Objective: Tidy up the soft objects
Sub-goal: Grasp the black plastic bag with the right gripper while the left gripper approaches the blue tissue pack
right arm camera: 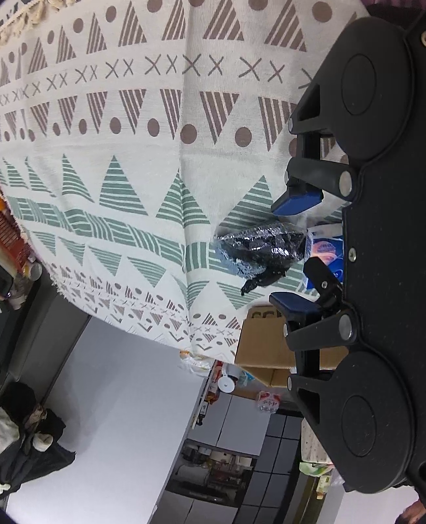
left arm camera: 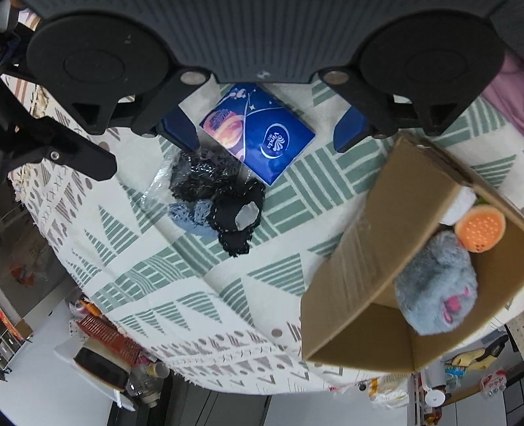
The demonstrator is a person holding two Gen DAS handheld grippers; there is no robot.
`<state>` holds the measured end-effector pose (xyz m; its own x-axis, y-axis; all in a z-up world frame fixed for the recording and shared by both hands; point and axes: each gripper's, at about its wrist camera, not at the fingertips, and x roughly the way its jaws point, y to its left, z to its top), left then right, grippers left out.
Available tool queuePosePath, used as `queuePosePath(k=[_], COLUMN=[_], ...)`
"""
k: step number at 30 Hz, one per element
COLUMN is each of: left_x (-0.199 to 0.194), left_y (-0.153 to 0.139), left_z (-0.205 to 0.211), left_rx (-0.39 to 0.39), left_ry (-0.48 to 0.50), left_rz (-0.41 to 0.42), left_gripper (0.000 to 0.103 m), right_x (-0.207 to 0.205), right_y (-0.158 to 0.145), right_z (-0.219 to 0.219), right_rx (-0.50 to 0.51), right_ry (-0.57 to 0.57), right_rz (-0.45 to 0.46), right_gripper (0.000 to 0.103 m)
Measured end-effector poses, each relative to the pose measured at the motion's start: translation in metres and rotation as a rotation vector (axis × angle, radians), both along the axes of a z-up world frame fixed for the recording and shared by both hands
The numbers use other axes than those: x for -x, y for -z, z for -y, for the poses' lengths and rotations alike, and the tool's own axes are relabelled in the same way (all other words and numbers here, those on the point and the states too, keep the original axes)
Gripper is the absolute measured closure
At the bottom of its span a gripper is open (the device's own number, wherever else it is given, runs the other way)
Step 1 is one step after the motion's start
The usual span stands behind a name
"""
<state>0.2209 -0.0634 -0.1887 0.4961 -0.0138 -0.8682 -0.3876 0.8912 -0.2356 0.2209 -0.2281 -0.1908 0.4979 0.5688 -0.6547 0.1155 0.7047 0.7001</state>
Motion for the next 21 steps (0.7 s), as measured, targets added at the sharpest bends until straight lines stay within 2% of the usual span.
queuePosePath(k=[6, 11, 13, 16, 17, 21], left_x=[-0.008, -0.009, -0.011, -0.012, -0.012, -0.014], left_y=[0.028, 0.032, 0.031, 0.026, 0.024, 0.015], left_z=[-0.002, -0.004, -0.006, -0.013, -0.016, -0.023], left_rx=[0.030, 0.016, -0.008, 0.001, 0.012, 0.030], left_ry=[-0.039, -0.040, -0.047, -0.053, -0.051, -0.034], left_rz=[-0.065, -0.059, -0.068, -0.069, -0.067, -0.055], left_gripper=[0.012, 0.015, 0.042, 0.058, 0.060, 0.080], right_x=[-0.016, -0.024, -0.026, -0.030, -0.031, -0.034], right_y=[0.013, 0.019, 0.022, 0.025, 0.026, 0.028], right_z=[-0.009, -0.018, -0.019, -0.019, -0.021, -0.026], right_rx=[0.018, 0.019, 0.016, 0.018, 0.019, 0.022], right_ry=[-0.009, -0.030, -0.029, -0.022, -0.024, -0.038], right_rz=[-0.033, -0.050, -0.060, -0.073, -0.076, -0.075], right_gripper=[0.051, 0.051, 0.051, 0.051, 0.051, 0.052])
